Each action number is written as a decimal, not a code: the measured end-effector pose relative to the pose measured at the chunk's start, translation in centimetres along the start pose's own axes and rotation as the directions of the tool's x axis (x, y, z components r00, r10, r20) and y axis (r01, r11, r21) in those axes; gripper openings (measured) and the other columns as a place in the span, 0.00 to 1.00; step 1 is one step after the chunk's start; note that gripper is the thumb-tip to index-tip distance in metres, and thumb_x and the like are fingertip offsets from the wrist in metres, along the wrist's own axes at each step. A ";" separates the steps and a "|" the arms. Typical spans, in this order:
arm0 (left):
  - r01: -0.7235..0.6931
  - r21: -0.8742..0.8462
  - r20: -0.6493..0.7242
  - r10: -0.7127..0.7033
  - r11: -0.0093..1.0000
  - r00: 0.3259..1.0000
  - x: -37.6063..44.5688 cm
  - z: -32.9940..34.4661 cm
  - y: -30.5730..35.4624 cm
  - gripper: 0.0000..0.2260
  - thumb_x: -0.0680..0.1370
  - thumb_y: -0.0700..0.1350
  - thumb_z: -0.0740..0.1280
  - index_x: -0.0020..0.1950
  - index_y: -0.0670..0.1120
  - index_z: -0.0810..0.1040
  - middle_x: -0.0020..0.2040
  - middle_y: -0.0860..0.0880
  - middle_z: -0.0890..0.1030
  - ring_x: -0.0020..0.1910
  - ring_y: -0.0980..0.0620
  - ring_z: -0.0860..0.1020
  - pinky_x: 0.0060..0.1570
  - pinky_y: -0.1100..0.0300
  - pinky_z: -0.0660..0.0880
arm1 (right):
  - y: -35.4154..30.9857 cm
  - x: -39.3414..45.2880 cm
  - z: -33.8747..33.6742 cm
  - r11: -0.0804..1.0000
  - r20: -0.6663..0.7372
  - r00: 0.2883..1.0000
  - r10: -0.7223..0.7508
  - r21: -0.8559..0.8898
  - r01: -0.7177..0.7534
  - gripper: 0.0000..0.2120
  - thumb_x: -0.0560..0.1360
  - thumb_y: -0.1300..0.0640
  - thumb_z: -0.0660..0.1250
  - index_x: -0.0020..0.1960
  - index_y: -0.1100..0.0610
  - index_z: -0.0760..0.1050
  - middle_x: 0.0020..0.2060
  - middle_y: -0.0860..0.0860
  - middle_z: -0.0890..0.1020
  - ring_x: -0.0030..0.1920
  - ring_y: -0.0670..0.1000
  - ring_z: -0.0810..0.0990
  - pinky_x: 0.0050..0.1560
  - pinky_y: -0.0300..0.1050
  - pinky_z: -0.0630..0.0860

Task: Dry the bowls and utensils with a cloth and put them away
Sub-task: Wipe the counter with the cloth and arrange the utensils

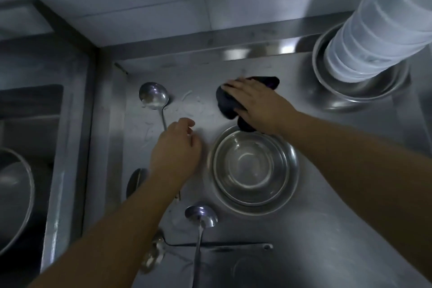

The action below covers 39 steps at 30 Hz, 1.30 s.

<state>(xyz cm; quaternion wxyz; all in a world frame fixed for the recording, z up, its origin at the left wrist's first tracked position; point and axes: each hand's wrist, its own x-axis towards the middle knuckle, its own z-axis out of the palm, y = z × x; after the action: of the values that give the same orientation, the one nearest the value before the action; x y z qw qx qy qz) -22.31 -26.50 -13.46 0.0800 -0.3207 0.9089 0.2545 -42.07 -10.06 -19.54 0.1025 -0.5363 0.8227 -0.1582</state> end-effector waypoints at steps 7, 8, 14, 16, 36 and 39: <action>-0.149 0.291 -0.029 0.164 0.945 0.986 0.4 -1.1 -2.4 0.17 0.81 0.47 0.67 0.70 0.46 0.77 0.62 0.43 0.82 0.60 0.41 0.79 0.57 0.45 0.77 | 2.0 3.0 -0.5 0.864 -0.230 0.839 0.492 0.017 -0.503 0.27 0.87 0.54 0.57 0.84 0.59 0.58 0.82 0.59 0.62 0.83 0.63 0.58 0.82 0.59 0.55; -0.164 0.306 -0.022 0.179 0.938 0.984 0.4 -1.2 -2.4 0.18 0.81 0.47 0.67 0.71 0.46 0.77 0.65 0.43 0.81 0.63 0.41 0.79 0.60 0.44 0.76 | 1.8 2.6 -0.4 0.870 -0.212 0.849 0.483 0.012 -0.492 0.28 0.87 0.54 0.56 0.84 0.59 0.57 0.83 0.59 0.62 0.83 0.62 0.58 0.82 0.59 0.55; -0.225 0.277 0.036 0.224 0.934 0.974 0.0 -1.1 -0.6 0.22 0.83 0.50 0.63 0.78 0.48 0.71 0.74 0.44 0.75 0.73 0.42 0.73 0.70 0.41 0.72 | -1.3 -8.9 0.5 0.920 -0.168 0.905 0.392 0.042 -0.390 0.29 0.82 0.60 0.66 0.80 0.64 0.66 0.78 0.64 0.70 0.78 0.68 0.67 0.78 0.64 0.62; -0.233 0.239 0.045 0.229 0.943 0.972 -0.5 -0.6 0.6 0.22 0.83 0.49 0.63 0.77 0.47 0.71 0.74 0.43 0.75 0.72 0.40 0.73 0.69 0.39 0.72 | -4.0 -14.9 1.7 0.934 -0.087 0.930 0.356 0.008 -0.357 0.32 0.76 0.60 0.70 0.79 0.61 0.69 0.77 0.61 0.71 0.77 0.68 0.68 0.76 0.65 0.65; -0.275 0.274 0.052 0.271 0.922 0.961 -11.8 4.3 9.3 0.19 0.83 0.48 0.64 0.73 0.44 0.74 0.68 0.39 0.78 0.63 0.35 0.77 0.59 0.40 0.75 | -15.0 -33.2 4.5 0.953 0.058 0.953 0.297 0.045 -0.300 0.33 0.79 0.55 0.71 0.81 0.59 0.66 0.80 0.56 0.69 0.79 0.65 0.67 0.77 0.64 0.66; -0.259 0.275 0.051 0.255 0.926 0.966 -13.6 5.1 11.0 0.20 0.84 0.49 0.65 0.75 0.45 0.74 0.71 0.40 0.77 0.65 0.36 0.77 0.60 0.40 0.75 | -14.7 -38.1 3.9 0.989 0.164 0.981 0.107 0.082 -0.121 0.33 0.79 0.51 0.70 0.82 0.51 0.66 0.81 0.50 0.68 0.80 0.57 0.66 0.78 0.57 0.64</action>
<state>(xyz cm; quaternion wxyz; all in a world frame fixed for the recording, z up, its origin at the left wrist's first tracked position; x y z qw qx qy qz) -18.62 -9.15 -9.14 0.0970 -0.1827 0.9691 0.1343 -12.86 18.72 -17.73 0.2012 -0.4940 0.8332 -0.1461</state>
